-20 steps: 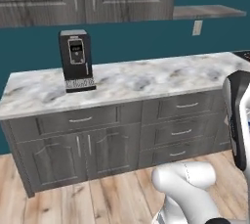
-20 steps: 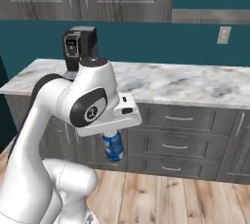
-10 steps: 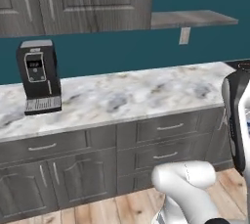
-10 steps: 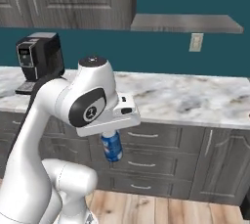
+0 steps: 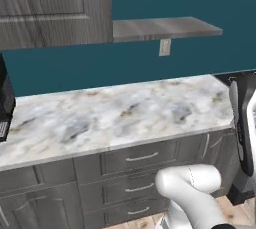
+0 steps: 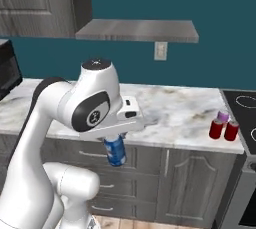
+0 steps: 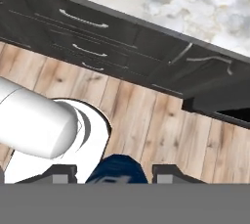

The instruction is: Four empty soda cans are scattered around the kitchen. Gather all the cans and cluster them next to the stove for recycling.

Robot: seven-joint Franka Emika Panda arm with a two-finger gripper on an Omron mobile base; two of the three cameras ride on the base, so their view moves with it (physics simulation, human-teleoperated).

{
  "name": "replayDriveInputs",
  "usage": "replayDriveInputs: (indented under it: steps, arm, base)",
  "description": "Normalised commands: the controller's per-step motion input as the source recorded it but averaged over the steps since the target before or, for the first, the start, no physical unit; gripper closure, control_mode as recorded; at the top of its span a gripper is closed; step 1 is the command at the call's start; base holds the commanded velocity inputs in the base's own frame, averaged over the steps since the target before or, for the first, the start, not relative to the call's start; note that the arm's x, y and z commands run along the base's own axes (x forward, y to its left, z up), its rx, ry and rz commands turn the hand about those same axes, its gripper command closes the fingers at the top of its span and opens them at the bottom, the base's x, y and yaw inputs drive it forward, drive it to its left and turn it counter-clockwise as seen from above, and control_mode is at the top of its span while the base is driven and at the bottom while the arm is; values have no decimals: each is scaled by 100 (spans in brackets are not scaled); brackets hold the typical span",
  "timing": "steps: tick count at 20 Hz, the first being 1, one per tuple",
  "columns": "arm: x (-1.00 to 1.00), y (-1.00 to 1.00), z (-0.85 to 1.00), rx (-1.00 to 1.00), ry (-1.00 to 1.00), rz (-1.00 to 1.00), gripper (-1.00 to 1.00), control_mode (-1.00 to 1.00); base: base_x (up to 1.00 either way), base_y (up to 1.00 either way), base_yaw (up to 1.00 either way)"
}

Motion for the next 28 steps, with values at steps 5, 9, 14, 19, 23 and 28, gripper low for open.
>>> replayDriveInputs:
  steps: [5,9,14,19,23,28]
  arm:
    - [0,0,0,0,0,0,100,100]
    - [0,0,0,0,0,0,100,100]
    - [26,-20,-5,7,1,1,100,-100]
    - [86,-33,-18,13,3,7,100,-100]
    - [85,-44,-28,10,6,1,100,-100]
    - [42,-12,-16,0,8,-7,100,-100]
  base:
    - [93,-60,0]
    - [71,-70,0]
    - [36,-43,0]
    - [0,0,0]
    - [0,0,0]
    - [0,0,0]
